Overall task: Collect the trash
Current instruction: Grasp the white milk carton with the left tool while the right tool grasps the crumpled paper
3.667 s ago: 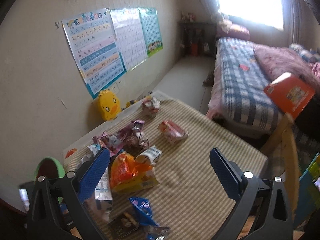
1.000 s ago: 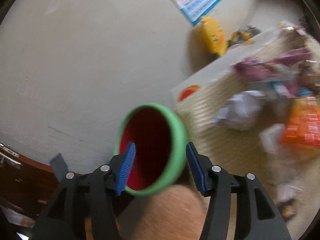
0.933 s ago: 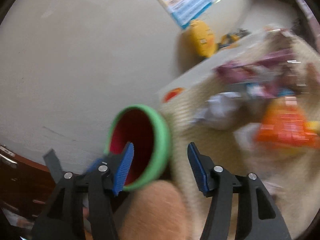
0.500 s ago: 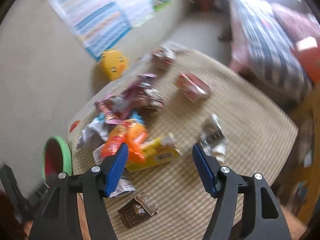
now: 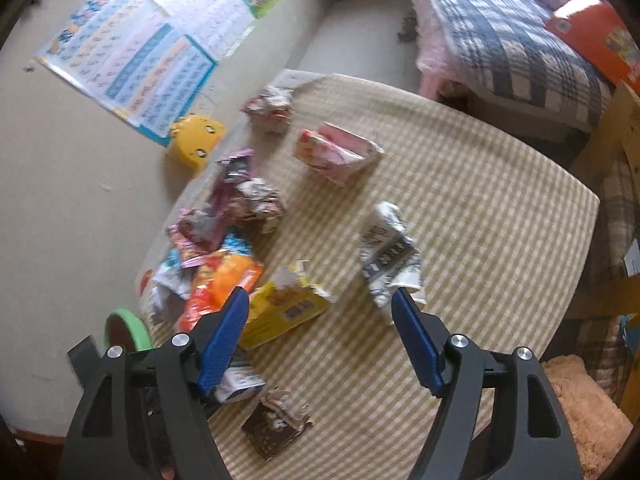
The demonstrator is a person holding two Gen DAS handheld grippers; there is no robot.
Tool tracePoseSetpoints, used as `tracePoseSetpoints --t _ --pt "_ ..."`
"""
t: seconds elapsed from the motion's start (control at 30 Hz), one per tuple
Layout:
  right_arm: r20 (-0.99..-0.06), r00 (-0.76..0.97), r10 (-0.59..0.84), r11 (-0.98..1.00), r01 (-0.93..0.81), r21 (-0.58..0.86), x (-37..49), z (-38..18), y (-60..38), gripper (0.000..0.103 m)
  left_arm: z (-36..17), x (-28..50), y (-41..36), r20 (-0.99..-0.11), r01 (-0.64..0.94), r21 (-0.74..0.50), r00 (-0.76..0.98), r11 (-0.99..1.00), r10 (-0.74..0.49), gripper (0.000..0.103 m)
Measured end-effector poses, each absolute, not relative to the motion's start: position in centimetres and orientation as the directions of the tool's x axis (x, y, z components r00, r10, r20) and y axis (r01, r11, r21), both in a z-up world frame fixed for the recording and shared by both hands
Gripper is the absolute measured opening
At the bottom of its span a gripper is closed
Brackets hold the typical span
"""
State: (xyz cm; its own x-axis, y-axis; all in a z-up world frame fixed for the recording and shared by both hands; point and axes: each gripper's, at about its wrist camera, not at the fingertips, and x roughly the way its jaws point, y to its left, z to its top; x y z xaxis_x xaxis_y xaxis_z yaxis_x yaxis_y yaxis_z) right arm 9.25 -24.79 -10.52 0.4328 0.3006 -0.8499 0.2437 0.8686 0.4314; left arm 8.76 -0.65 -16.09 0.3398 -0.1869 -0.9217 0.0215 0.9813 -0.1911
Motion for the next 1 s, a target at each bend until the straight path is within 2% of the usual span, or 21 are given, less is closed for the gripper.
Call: tracePoseSetpoints --t 0.23,0.5,0.57,0.63,0.73,0.77,0.83,1.0 --pt "-0.917 0.384 0.11 0.912 0.329 0.246 10.9 -14.5 -26.1 0.071 -15.0 7.0 1.1 -0.913 0.039 -0.234 0.334 0.971 -0.233 0.045" --pt "-0.921 0.363 0.142 0.873 0.393 0.29 10.9 -17.6 -27.8 0.069 -14.2 3.9 3.8 -0.902 0.036 -0.303 0.312 0.952 -0.299 0.04" --pt "-0.923 0.343 0.175 0.87 0.385 0.307 10.8 -18.3 -27.6 0.048 -14.6 3.8 4.1 -0.906 0.019 -0.304 0.302 0.952 -0.296 0.04" --pt "-0.923 0.32 0.212 0.87 0.368 0.328 10.8 -18.6 -27.1 0.039 -14.7 3.9 4.2 -0.907 0.006 -0.311 0.298 0.95 -0.298 0.04" --pt "-0.931 0.321 0.173 0.902 0.328 0.281 10.2 -17.6 -26.2 0.033 -14.3 3.8 4.0 -0.905 0.008 -0.295 0.319 0.955 -0.283 0.04" --pt "-0.932 0.32 0.168 0.909 0.315 0.272 10.0 -17.4 -25.9 0.022 -14.1 3.8 3.9 -0.905 0.013 -0.285 0.326 0.958 -0.274 0.041" --pt "-0.932 0.306 0.193 0.912 0.295 0.286 9.5 -17.2 -25.4 0.021 -14.0 3.8 3.8 -0.903 0.019 -0.283 0.332 0.959 -0.273 0.047" --pt "-0.932 0.302 0.202 0.923 0.26 0.284 8.9 -16.9 -24.6 0.021 -14.2 3.7 3.0 -0.909 0.034 -0.262 0.328 0.965 -0.258 0.048"
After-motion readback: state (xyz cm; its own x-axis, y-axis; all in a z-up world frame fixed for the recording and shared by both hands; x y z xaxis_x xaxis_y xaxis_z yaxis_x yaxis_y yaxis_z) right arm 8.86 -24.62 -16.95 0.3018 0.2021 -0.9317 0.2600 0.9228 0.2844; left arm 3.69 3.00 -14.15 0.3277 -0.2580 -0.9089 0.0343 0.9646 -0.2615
